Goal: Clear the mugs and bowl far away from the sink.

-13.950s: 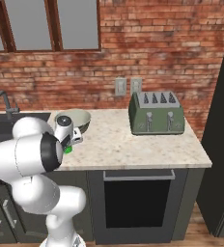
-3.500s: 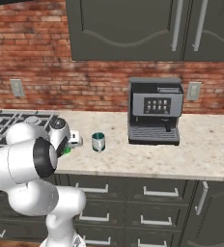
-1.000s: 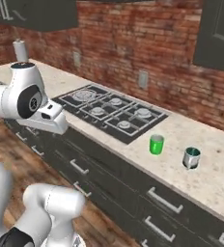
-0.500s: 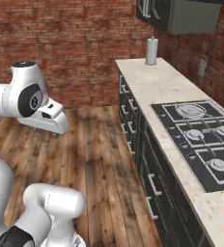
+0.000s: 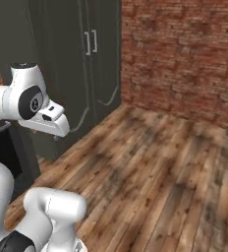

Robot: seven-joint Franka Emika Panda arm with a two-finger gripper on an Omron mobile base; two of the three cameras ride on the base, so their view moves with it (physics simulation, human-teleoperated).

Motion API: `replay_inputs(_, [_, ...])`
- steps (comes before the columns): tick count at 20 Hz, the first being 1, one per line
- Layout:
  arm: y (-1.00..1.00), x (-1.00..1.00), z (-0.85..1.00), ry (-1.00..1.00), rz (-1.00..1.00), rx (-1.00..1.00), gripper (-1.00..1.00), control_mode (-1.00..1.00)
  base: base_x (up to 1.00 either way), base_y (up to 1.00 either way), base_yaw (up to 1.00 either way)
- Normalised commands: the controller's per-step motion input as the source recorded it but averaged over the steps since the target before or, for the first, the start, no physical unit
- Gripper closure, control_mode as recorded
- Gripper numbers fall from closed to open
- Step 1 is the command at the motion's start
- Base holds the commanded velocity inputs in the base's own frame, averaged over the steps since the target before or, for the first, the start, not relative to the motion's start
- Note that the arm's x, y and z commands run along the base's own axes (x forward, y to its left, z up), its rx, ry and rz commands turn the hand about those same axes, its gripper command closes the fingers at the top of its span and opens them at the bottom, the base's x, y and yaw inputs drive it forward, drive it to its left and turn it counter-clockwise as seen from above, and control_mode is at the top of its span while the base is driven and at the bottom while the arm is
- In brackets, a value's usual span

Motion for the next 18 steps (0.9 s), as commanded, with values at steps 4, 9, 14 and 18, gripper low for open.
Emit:
replay_inputs(4, [0.0, 0.0, 0.0, 0.0, 0.0, 0.0, -1.0, 1.0, 0.1, 0.0, 0.99])
replay_inputs(9, [0.0, 0.0, 0.0, 0.0, 0.0, 0.0, -1.0, 1.0, 0.24, 0.0, 0.96])
replay_inputs(14, [0.0, 0.0, 0.0, 0.0, 0.0, 0.0, -1.0, 1.0, 0.71, 0.13, 0.76])
replay_inputs(18, [0.0, 0.0, 0.0, 0.0, 0.0, 0.0, -1.0, 1.0, 0.99, 0.02, 0.63])
